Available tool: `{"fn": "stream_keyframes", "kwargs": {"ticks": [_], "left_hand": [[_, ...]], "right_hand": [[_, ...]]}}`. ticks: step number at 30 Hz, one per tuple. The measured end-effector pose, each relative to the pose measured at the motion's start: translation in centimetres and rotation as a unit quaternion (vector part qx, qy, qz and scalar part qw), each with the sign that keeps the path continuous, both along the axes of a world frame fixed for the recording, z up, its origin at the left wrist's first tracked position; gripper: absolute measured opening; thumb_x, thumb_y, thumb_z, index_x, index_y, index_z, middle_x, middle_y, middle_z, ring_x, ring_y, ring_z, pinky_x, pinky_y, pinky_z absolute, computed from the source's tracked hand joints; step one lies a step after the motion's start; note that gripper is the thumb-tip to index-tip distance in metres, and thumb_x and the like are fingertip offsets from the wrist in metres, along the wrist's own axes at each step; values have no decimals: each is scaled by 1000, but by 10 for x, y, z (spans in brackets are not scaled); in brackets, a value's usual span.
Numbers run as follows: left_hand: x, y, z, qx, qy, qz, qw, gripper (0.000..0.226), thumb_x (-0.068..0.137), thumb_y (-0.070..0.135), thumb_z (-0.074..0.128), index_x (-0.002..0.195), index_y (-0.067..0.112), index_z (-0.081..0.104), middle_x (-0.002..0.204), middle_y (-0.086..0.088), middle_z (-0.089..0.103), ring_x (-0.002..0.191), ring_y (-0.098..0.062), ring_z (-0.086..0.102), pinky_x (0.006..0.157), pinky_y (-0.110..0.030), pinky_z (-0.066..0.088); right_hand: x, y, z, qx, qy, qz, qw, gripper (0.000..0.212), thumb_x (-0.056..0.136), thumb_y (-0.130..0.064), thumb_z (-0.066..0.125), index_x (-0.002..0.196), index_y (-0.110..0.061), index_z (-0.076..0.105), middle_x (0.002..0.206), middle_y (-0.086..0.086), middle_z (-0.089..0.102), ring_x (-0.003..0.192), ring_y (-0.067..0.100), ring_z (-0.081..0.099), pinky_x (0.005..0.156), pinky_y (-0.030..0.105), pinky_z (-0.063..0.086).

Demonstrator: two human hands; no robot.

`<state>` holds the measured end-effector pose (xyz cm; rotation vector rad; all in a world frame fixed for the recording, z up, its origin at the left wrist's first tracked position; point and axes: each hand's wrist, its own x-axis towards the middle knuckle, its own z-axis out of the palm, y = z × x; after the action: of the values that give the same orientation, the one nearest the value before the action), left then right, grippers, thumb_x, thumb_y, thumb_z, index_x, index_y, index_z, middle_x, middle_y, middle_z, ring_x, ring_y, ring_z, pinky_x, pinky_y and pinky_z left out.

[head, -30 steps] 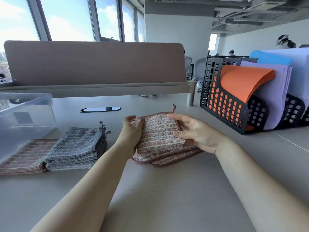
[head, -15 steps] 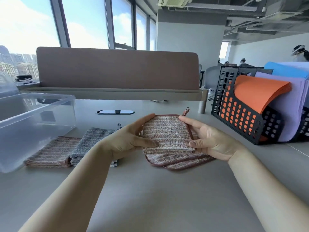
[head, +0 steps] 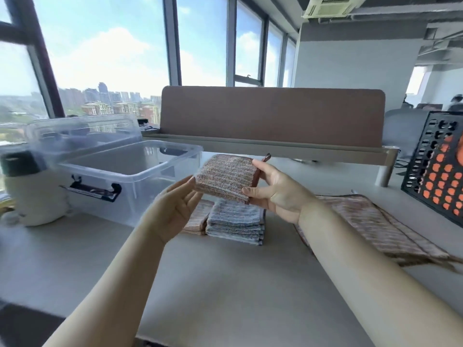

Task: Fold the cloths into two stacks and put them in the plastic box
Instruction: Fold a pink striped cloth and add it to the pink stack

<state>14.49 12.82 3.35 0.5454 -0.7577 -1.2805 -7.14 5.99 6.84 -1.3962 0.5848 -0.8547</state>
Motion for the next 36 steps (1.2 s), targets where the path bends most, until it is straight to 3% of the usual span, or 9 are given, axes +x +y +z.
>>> {"fn": "stream_keyframes", "kwargs": {"ticks": [3,5,8,13,18,22,25,31,36], "left_hand": [[23,11,-9,44,17,47,998,22,83,9,59,104,2,62,92,-10,74,78,-15,73,69,-23,59],[34,16,-15,94,0,77,993,15,93,13,50,100,7,63,84,-7,74,72,-14,72,68,-26,60],[39,17,-23,177,-56,139,973,13,97,21,50,100,15,59,81,-2,70,69,-13,68,57,-23,57],[41,8,-32,236,-124,225,937,17,96,27,52,97,10,57,71,-3,59,38,-3,56,39,-15,47],[43,5,-37,251,-189,273,909,20,96,24,53,88,5,57,64,-6,65,37,-5,60,38,-18,50],[45,3,-40,271,-239,292,886,26,96,24,52,90,-1,57,55,-8,65,35,-7,59,33,-18,46],[46,3,-41,284,-259,288,877,28,97,24,52,87,-1,58,41,-1,62,34,-7,59,32,-18,45],[43,3,-39,310,-287,262,868,34,98,24,47,97,-8,58,45,-7,62,34,-11,60,31,-17,44],[40,5,-32,364,-312,200,854,39,100,22,36,96,-9,60,44,-9,64,32,-13,59,28,-14,40]], "right_hand": [[44,3,-3,-3,27,3,1000,88,76,10,67,148,-17,24,153,2,29,118,29,55,76,33,59],[65,4,-7,-28,73,-6,997,87,77,10,67,148,-14,23,150,0,29,126,24,45,94,35,50],[86,1,-15,-73,150,-41,985,86,76,8,69,147,-11,25,149,10,33,131,26,40,103,33,39],[102,-2,-25,-142,282,-84,945,79,77,-4,73,144,-4,30,133,20,51,117,31,53,103,43,44],[106,-5,-25,-225,374,-91,895,78,78,-22,76,143,-6,35,138,13,50,123,27,48,102,32,37],[107,-2,-23,-302,457,-117,829,63,75,-35,75,125,-2,54,130,14,53,116,31,53,99,37,43],[108,0,-26,-354,470,-131,798,55,76,-37,73,119,-5,59,125,12,49,108,29,53,90,34,43],[106,-4,-38,-427,508,-147,733,44,85,-45,62,125,-28,57,131,3,57,124,28,46,99,36,34],[108,-5,-43,-444,522,-119,718,33,91,-47,50,120,-34,60,126,1,61,125,26,41,98,37,26]]}}
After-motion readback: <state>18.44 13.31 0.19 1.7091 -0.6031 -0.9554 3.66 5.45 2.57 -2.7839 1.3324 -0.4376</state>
